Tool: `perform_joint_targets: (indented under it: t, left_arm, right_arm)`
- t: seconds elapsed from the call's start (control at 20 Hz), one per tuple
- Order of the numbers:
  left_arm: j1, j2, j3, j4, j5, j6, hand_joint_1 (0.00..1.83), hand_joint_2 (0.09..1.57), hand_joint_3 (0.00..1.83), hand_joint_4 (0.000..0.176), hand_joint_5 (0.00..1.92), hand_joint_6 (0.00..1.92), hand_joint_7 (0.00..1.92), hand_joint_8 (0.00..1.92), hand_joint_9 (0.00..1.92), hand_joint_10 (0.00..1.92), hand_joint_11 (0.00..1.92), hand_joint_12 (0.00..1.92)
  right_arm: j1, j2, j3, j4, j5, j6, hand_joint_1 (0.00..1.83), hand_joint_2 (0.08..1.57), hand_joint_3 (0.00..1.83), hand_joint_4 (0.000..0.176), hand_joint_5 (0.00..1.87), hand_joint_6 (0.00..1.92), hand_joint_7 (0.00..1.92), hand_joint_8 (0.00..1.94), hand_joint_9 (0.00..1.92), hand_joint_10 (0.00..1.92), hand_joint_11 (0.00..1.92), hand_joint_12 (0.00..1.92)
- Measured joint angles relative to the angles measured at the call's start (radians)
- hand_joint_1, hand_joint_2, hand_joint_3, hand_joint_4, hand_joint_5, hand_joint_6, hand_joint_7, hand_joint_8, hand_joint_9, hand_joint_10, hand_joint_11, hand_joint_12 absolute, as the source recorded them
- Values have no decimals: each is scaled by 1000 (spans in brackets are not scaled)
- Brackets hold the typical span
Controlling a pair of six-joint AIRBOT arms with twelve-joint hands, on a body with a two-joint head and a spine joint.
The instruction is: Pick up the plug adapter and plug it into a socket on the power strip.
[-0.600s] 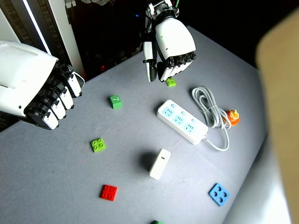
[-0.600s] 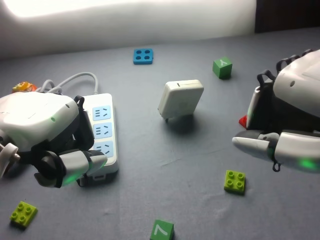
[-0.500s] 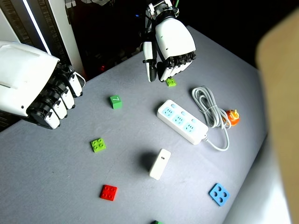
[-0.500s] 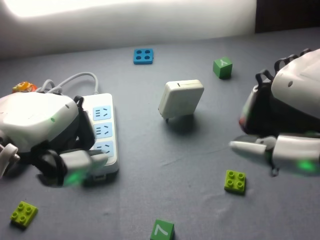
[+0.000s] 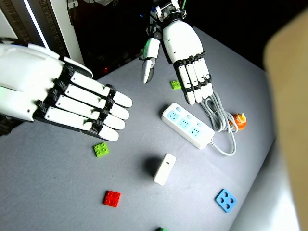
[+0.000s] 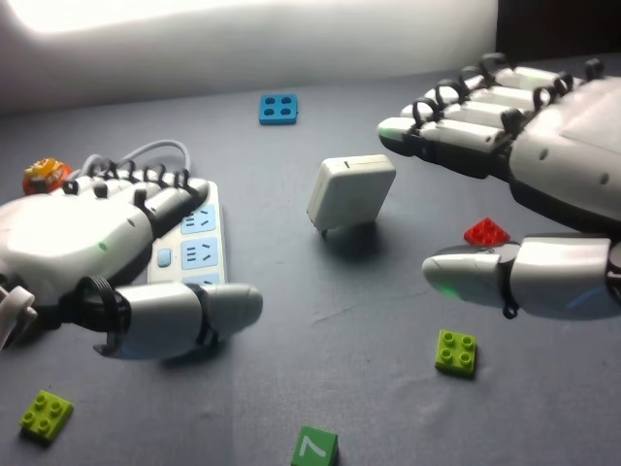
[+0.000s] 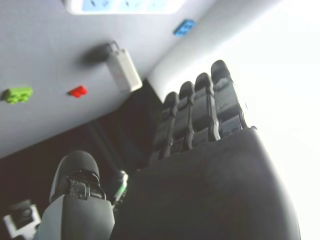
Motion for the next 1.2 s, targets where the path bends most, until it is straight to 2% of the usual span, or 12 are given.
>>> perform_joint_targets:
  t: [0.1,0.25,0.45,0.6,0.7,0.8,0.95,1.0,1.05,1.1,1.15,1.2]
  left_arm:
    - [1,2,11,-1,52,0,0,1131,6,0,14,2,9,3,1,0,5,47]
    - [18,7,10,-11,86,27,0,1119,1,0,42,2,35,3,24,3,5,125]
    - [63,7,13,-16,133,45,0,1119,2,0,29,0,12,0,0,0,0,146]
    - [75,7,13,-5,145,39,0,1123,3,0,25,3,33,8,20,8,0,144]
    - [75,5,18,10,140,25,0,1121,1,0,21,1,29,3,20,5,0,125]
    - [83,-21,33,11,108,14,0,1115,0,0,49,0,65,0,54,1,0,189]
    - [125,-55,35,8,86,-34,0,1117,1,0,33,0,41,0,27,3,0,110]
    - [140,-71,34,-2,76,-50,0,1121,2,0,30,0,44,2,31,4,0,104]
    - [148,-79,33,2,64,-58,0,1125,3,0,23,0,38,1,25,1,0,84]
    - [153,-89,33,5,48,-67,0,1131,1,0,39,0,54,0,43,0,0,120]
    - [158,-103,39,2,31,-71,0,1127,0,0,32,0,50,0,45,0,0,129]
    - [158,-107,42,-4,27,-72,0,1127,0,0,32,0,50,0,45,0,0,129]
  right_arm:
    - [5,-14,31,-3,-43,47,299,1239,1,0,154,3,142,2,129,4,0,467]
    - [64,-56,120,-7,-140,158,346,1227,0,0,134,0,119,2,102,2,0,455]
    - [166,-134,254,-18,-279,180,627,1149,0,0,148,3,116,1,102,2,0,434]
    - [211,-232,390,-22,-368,217,675,1088,0,0,107,0,88,0,89,2,0,537]
    - [211,-298,475,-25,-413,237,744,1050,0,0,112,5,76,2,75,1,0,497]
    - [211,-385,589,-29,-473,268,813,1027,0,0,114,5,60,1,66,0,0,496]
    - [210,-467,705,-32,-498,292,906,986,0,0,95,1,27,2,30,1,0,410]
    - [210,-500,749,-33,-500,292,992,972,0,0,104,6,32,5,23,0,0,396]
    - [210,-524,783,-30,-505,293,1013,962,0,0,109,5,37,5,27,2,0,448]
    - [208,-556,825,-32,-512,294,1058,963,0,0,118,5,47,4,35,3,0,479]
    - [195,-623,900,-34,-542,298,1099,993,4,0,100,2,18,3,9,2,0,393]
    - [191,-632,912,-34,-549,302,1099,993,4,0,100,2,18,3,9,2,0,393]
